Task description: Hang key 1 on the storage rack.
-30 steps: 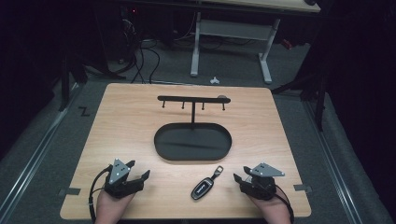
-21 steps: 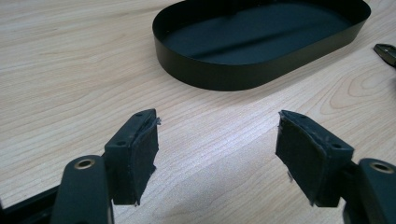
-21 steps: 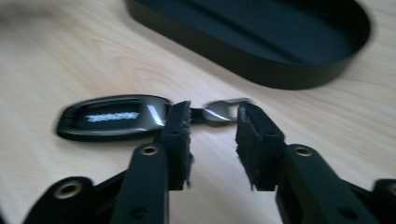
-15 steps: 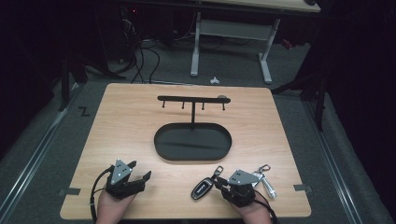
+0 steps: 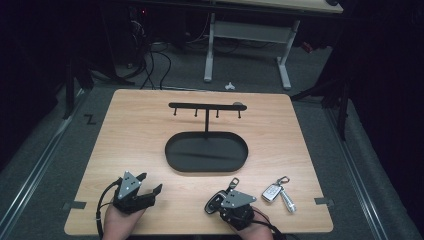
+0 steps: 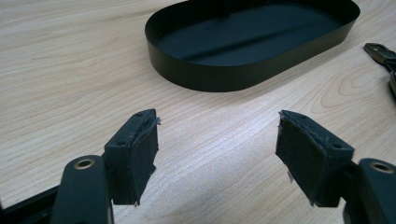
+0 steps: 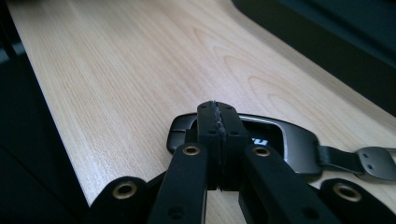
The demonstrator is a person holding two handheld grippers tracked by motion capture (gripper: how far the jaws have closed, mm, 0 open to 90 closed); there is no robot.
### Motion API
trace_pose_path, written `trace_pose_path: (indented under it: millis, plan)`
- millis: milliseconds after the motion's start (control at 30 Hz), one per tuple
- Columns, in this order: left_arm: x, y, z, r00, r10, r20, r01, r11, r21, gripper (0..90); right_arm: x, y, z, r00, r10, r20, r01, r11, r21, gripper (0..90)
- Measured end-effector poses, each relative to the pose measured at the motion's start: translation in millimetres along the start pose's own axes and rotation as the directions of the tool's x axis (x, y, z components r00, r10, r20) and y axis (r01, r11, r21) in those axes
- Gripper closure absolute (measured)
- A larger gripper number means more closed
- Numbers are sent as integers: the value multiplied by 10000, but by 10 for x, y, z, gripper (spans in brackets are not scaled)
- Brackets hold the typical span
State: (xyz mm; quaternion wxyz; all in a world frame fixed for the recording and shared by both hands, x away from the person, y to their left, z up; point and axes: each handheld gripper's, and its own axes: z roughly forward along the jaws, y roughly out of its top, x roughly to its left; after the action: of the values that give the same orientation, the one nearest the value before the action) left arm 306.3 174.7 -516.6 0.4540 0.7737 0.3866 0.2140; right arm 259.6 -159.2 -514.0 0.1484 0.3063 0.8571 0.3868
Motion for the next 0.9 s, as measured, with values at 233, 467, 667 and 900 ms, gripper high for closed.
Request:
trace_pose_path:
  millis: [233,467,667,900]
  plan:
    - [-3,-1,4,10000,16,70,-16,10000,24,301,25,-12,46,9998,-195,-5,195,9993,305,900]
    - [-54,50,35,9994,132,315,-126,9997,-188,301,-26,-87,-31,9999,23,103,-28,9989,471,900]
    - [-119,118,132,9980,314,555,-298,9991,-302,301,-78,-184,-134,9987,179,470,-208,9978,629,900]
    - [-169,189,234,9960,423,782,-397,9986,-350,301,-193,-310,-276,9939,591,926,-655,9956,672,900]
